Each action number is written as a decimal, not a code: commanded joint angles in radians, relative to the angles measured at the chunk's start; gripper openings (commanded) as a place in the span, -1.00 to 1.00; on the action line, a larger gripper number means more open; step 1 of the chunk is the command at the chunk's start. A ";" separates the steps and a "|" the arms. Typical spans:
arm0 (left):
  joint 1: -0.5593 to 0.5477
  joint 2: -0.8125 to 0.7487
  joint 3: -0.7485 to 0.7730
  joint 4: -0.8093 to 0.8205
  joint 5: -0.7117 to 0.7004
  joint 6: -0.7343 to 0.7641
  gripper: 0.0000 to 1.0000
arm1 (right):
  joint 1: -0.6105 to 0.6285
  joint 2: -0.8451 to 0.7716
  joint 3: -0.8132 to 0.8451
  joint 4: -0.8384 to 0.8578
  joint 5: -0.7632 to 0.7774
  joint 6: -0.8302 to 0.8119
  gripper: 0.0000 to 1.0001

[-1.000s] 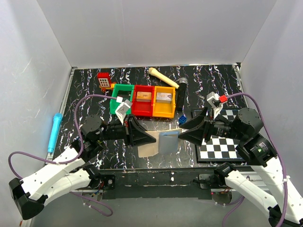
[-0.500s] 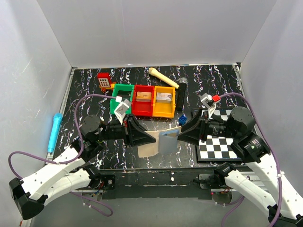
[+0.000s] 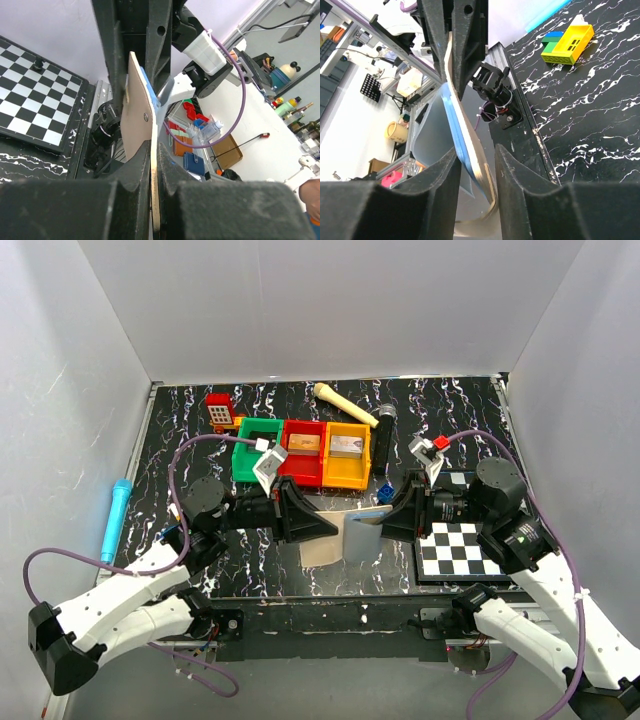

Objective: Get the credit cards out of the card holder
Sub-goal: Open the card holder.

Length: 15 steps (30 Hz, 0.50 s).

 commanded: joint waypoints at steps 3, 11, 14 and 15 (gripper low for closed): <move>0.006 0.039 0.055 -0.035 -0.083 0.025 -1.00 | 0.000 -0.003 0.004 0.018 -0.016 -0.004 -0.43; 0.006 0.093 0.024 -0.061 -0.175 0.011 -0.17 | -0.002 0.023 0.025 -0.103 0.058 -0.048 -0.97; 0.006 0.085 -0.008 -0.050 -0.215 -0.005 0.22 | 0.000 0.043 0.053 -0.196 0.131 -0.084 -0.97; 0.006 0.076 -0.020 -0.046 -0.233 -0.012 0.35 | -0.002 0.052 0.068 -0.235 0.180 -0.093 -0.97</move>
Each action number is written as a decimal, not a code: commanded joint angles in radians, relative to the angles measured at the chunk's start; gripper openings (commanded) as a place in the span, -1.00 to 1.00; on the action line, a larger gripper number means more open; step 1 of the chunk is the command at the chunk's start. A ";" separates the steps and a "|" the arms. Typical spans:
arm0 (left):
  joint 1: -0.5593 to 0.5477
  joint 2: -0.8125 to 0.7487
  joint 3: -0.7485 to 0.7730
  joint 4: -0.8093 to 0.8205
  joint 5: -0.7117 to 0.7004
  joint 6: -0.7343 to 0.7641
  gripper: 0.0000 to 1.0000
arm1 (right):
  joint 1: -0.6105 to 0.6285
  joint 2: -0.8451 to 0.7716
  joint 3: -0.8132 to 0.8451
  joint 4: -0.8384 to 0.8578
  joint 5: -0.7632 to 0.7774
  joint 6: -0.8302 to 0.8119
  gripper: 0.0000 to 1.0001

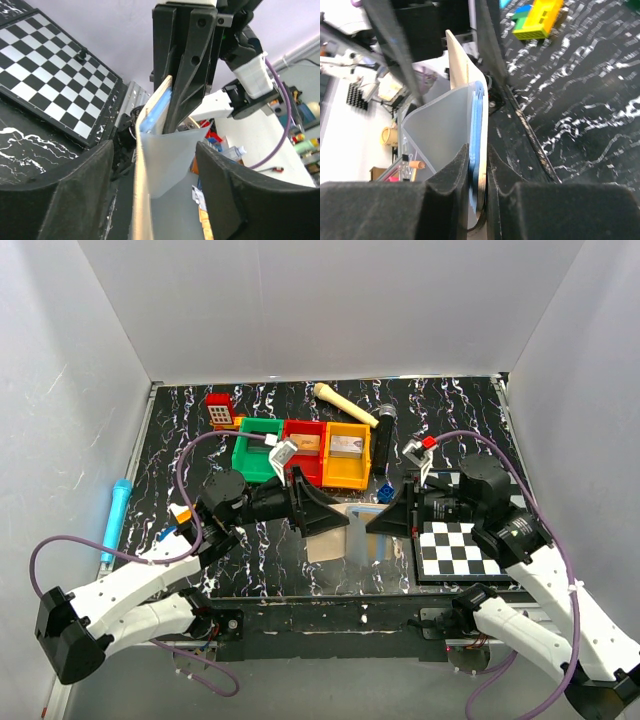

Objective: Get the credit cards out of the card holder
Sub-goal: Open the card holder.

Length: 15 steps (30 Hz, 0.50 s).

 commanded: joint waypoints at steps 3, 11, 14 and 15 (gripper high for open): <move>0.001 -0.061 -0.085 0.049 -0.132 -0.030 0.62 | 0.005 0.044 0.106 -0.209 0.211 -0.073 -0.97; -0.005 -0.067 -0.192 0.189 -0.215 -0.095 0.96 | 0.019 0.095 0.154 -0.315 0.401 -0.050 -0.97; -0.029 -0.015 -0.138 0.108 -0.264 -0.064 0.96 | 0.048 0.115 0.172 -0.339 0.481 -0.035 -0.97; -0.042 0.002 -0.123 0.082 -0.281 -0.052 0.96 | 0.071 0.126 0.180 -0.350 0.507 -0.030 -0.97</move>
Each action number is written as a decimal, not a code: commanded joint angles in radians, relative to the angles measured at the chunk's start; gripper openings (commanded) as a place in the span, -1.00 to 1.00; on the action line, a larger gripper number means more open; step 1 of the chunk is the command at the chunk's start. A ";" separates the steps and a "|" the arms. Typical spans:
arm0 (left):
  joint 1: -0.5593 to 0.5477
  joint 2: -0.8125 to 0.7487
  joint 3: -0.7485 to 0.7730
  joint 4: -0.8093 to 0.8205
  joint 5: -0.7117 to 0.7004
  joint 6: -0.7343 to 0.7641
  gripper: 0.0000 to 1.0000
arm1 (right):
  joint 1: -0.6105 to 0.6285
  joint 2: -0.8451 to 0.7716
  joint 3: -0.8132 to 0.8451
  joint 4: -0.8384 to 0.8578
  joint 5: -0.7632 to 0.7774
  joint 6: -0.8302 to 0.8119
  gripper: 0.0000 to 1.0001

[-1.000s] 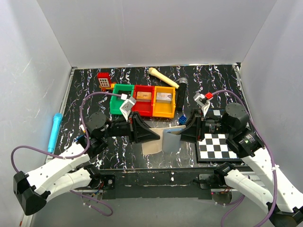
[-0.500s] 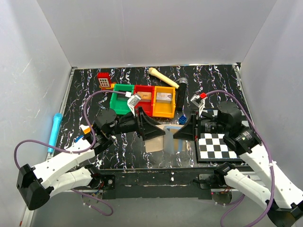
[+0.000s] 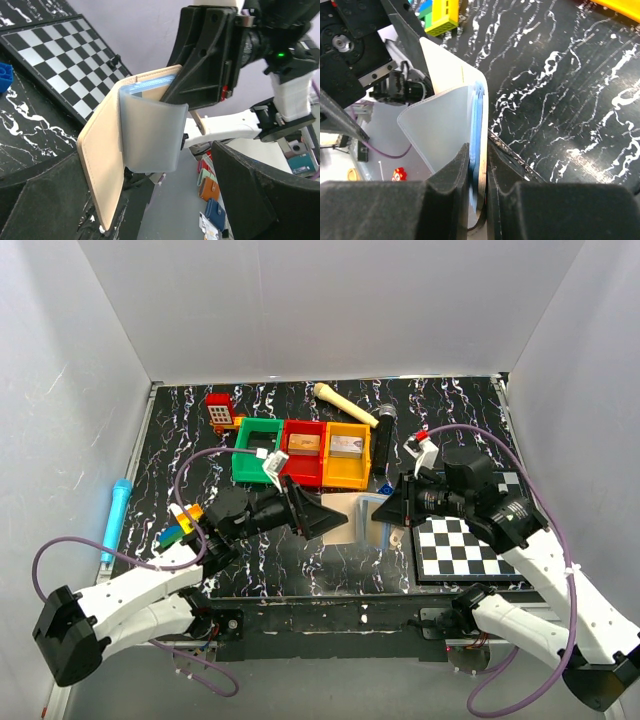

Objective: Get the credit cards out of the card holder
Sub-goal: Open the card holder.

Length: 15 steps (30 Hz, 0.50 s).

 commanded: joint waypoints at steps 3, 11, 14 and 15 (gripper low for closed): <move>-0.064 0.109 0.126 -0.116 -0.138 0.061 0.96 | 0.098 0.045 0.086 -0.054 0.219 0.032 -0.97; -0.115 0.202 0.193 -0.182 -0.199 0.075 0.95 | 0.180 0.095 0.123 -0.091 0.363 0.048 -0.97; -0.116 0.213 0.189 -0.189 -0.195 0.072 0.72 | 0.184 0.095 0.123 -0.089 0.366 0.048 -0.97; -0.116 0.212 0.187 -0.200 -0.192 0.070 0.64 | 0.184 0.094 0.122 -0.083 0.363 0.047 -0.97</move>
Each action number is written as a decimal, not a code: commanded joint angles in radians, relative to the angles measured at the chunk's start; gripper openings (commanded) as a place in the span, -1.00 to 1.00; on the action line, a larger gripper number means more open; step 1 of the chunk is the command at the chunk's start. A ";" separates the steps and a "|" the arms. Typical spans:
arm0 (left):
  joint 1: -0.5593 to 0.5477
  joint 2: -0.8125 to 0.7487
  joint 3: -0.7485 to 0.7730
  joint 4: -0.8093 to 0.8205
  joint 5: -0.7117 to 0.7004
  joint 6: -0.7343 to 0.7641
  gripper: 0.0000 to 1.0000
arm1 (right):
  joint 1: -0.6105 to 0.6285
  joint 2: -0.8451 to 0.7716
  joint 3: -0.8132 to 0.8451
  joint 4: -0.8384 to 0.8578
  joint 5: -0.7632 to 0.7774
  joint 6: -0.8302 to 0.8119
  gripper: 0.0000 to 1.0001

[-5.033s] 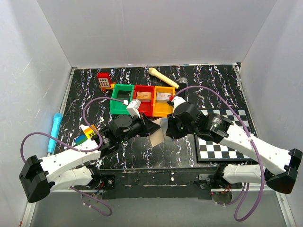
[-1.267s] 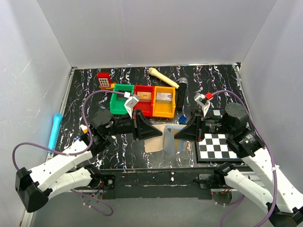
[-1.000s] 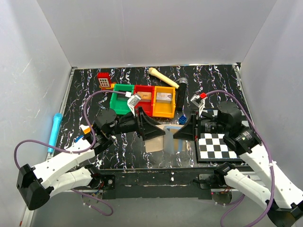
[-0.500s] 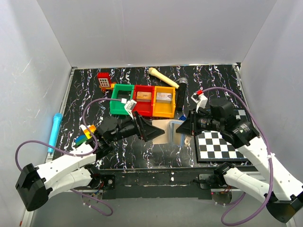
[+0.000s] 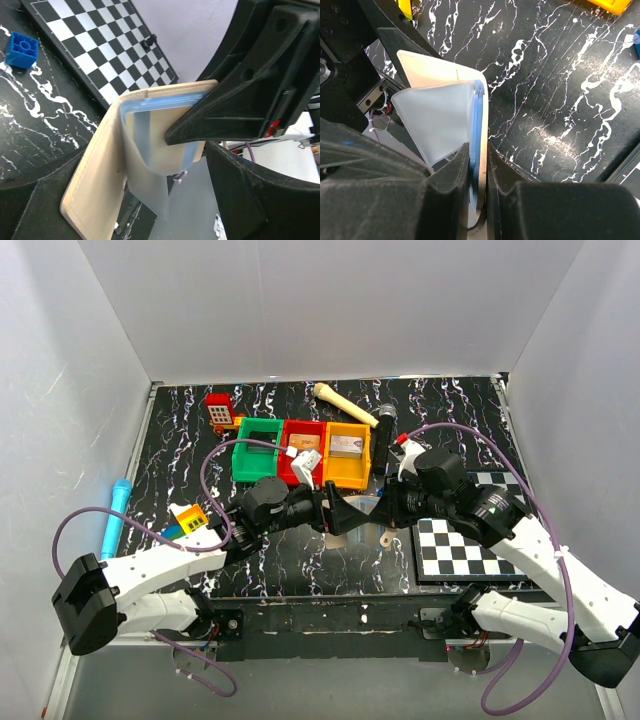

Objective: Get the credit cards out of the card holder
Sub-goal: Open the card holder.

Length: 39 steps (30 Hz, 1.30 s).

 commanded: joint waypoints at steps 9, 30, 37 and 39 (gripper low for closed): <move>-0.006 -0.056 -0.037 -0.064 -0.032 0.007 -0.04 | 0.008 -0.045 0.016 0.067 -0.058 -0.007 -0.97; -0.004 -0.179 -0.060 -0.185 -0.041 0.022 -1.00 | -0.035 -0.115 -0.034 0.153 -0.247 0.006 -0.12; -0.003 -0.222 -0.072 -0.171 -0.038 0.024 -1.00 | -0.047 -0.127 -0.044 0.153 -0.251 0.009 -0.17; -0.003 -0.231 -0.074 -0.167 -0.035 0.022 -1.00 | -0.047 -0.126 -0.046 0.152 -0.254 0.009 -0.19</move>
